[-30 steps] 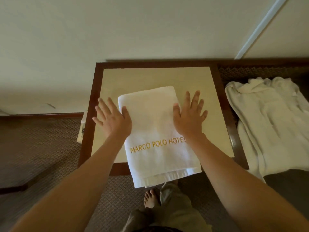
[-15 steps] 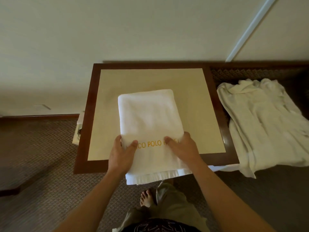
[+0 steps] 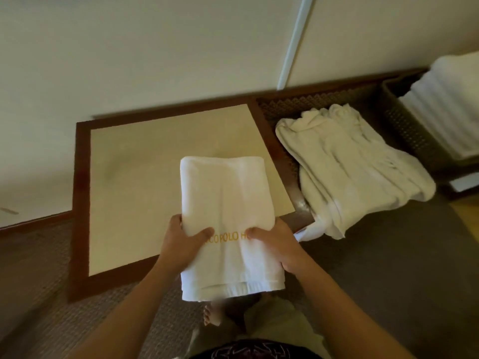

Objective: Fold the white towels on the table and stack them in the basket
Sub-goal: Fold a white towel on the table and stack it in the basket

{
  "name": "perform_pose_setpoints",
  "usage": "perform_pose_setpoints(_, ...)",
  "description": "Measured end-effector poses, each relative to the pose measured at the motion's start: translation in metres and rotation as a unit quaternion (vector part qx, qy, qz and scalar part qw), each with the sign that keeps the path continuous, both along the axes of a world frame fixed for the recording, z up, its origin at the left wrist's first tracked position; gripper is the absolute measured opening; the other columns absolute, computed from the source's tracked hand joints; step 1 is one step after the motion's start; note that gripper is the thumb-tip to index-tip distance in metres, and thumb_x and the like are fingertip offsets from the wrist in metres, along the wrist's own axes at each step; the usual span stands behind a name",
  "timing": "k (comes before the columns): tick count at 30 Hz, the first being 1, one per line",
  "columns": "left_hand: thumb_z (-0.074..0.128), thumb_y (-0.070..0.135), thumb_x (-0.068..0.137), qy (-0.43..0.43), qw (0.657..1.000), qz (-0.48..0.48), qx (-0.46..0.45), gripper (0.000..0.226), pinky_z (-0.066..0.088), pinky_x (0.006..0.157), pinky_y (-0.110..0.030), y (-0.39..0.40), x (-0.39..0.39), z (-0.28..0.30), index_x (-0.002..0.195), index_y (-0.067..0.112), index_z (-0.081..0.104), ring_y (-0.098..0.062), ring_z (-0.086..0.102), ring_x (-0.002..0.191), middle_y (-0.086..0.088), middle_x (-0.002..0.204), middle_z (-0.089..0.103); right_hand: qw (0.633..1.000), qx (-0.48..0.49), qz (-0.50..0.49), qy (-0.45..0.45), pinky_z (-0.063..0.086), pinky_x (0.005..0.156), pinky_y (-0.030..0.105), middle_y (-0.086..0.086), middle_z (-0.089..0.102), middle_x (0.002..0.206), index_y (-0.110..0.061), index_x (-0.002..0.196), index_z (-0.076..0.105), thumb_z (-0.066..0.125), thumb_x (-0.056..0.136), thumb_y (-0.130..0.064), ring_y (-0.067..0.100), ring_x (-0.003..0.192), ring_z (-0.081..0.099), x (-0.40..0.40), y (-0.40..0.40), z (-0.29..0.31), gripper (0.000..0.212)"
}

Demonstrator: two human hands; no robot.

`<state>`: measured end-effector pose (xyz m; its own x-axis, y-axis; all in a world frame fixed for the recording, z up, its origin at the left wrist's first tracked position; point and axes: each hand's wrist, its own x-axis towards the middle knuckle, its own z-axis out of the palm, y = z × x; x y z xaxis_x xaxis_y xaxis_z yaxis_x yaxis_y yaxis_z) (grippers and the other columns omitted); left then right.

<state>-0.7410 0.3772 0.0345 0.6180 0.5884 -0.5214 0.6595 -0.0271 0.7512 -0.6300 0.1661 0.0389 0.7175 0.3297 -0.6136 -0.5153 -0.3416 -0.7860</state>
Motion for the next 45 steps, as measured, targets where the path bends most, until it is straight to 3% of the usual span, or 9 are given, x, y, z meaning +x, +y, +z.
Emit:
perform_pose_setpoints(4,0.087,0.043,0.077,-0.028,0.996,-0.078,0.024,0.078,0.054,0.08,-0.04,-0.054,0.038,0.008,0.136,0.019,0.042,-0.021,0.062,0.102,0.004,0.117,0.058,0.995,-0.03,-0.065,-0.066,0.057,0.084,0.031,-0.009,0.07,0.114,-0.025,0.122,0.059,0.089,0.074,-0.029,0.013,0.104,0.068,0.012,-0.062,0.005,0.057)
perform_pose_setpoints(7,0.087,0.044,0.076,-0.045,0.99,-0.134,0.024,0.08,0.055,0.084,-0.042,-0.1,0.067,0.013,0.138,0.02,0.041,-0.022,0.062,0.106,0.004,0.12,0.058,0.99,-0.022,-0.11,-0.091,0.055,0.074,0.019,-0.014,0.072,0.109,-0.03,0.117,0.066,0.087,0.078,-0.024,0.005,0.098,0.07,0.019,-0.118,0.014,0.044)
perform_pose_setpoints(12,0.088,0.045,0.075,-0.065,0.972,-0.225,0.019,0.077,0.056,0.089,-0.043,-0.182,0.12,0.023,0.133,0.024,0.042,-0.019,0.063,0.106,0.007,0.119,0.059,0.973,-0.028,-0.205,-0.106,0.06,0.09,0.041,-0.007,0.074,0.116,-0.022,0.124,0.067,0.091,0.07,-0.033,0.013,0.105,0.071,0.026,-0.212,0.019,0.06)
perform_pose_setpoints(14,0.088,0.044,0.075,-0.076,0.963,-0.258,0.01,0.073,0.058,0.087,-0.042,-0.223,0.142,0.027,0.129,0.026,0.042,-0.015,0.064,0.103,0.008,0.117,0.061,0.965,-0.032,-0.236,-0.107,0.06,0.09,0.042,-0.005,0.075,0.113,-0.021,0.117,0.069,0.09,0.075,-0.024,0.014,0.102,0.072,0.031,-0.255,0.024,0.047)
perform_pose_setpoints(20,0.087,0.042,0.077,-0.115,0.932,-0.344,-0.003,0.07,0.054,0.077,-0.03,-0.367,0.206,0.039,0.127,0.022,0.043,-0.008,0.063,0.098,0.012,0.111,0.06,0.94,-0.033,-0.31,-0.139,0.058,0.067,0.02,-0.004,0.075,0.105,-0.016,0.113,0.071,0.086,0.08,-0.015,0.007,0.091,0.072,0.053,-0.393,0.043,0.036)
perform_pose_setpoints(29,0.09,0.037,0.076,-0.127,0.875,-0.464,-0.056,0.073,0.059,0.08,-0.035,-0.561,0.25,0.036,0.13,0.019,0.045,-0.014,0.068,0.101,0.003,0.118,0.065,0.883,-0.057,-0.443,-0.145,0.052,0.057,0.012,-0.008,0.074,0.099,-0.013,0.116,0.071,0.086,0.08,-0.017,0.0,0.083,0.069,0.032,-0.571,0.053,0.039)
perform_pose_setpoints(32,0.088,0.037,0.077,-0.14,0.846,-0.51,-0.066,0.076,0.057,0.078,-0.029,-0.611,0.262,0.038,0.135,0.02,0.043,-0.011,0.066,0.104,0.006,0.12,0.063,0.861,-0.072,-0.483,-0.14,0.054,0.059,0.014,-0.003,0.074,0.1,-0.01,0.116,0.072,0.087,0.079,-0.016,0.004,0.085,0.07,0.027,-0.614,0.052,0.04)
perform_pose_setpoints(37,0.089,0.036,0.077,-0.131,0.821,-0.552,-0.062,0.074,0.059,0.091,-0.044,-0.681,0.291,0.03,0.133,0.017,0.043,-0.019,0.066,0.108,-0.001,0.124,0.063,0.829,-0.071,-0.541,-0.123,0.062,0.081,0.035,0.004,0.077,0.109,-0.01,0.116,0.073,0.088,0.079,-0.017,0.019,0.095,0.074,0.03,-0.665,0.049,0.041)
perform_pose_setpoints(45,0.088,0.041,0.077,-0.13,0.814,-0.563,-0.057,0.075,0.06,0.09,-0.046,-0.778,0.366,0.011,0.133,0.02,0.043,-0.015,0.067,0.104,0.004,0.119,0.063,0.813,-0.086,-0.563,-0.123,0.063,0.078,0.033,0.002,0.077,0.107,-0.019,0.107,0.072,0.087,0.079,-0.015,0.017,0.094,0.075,0.101,-0.75,0.04,0.033)
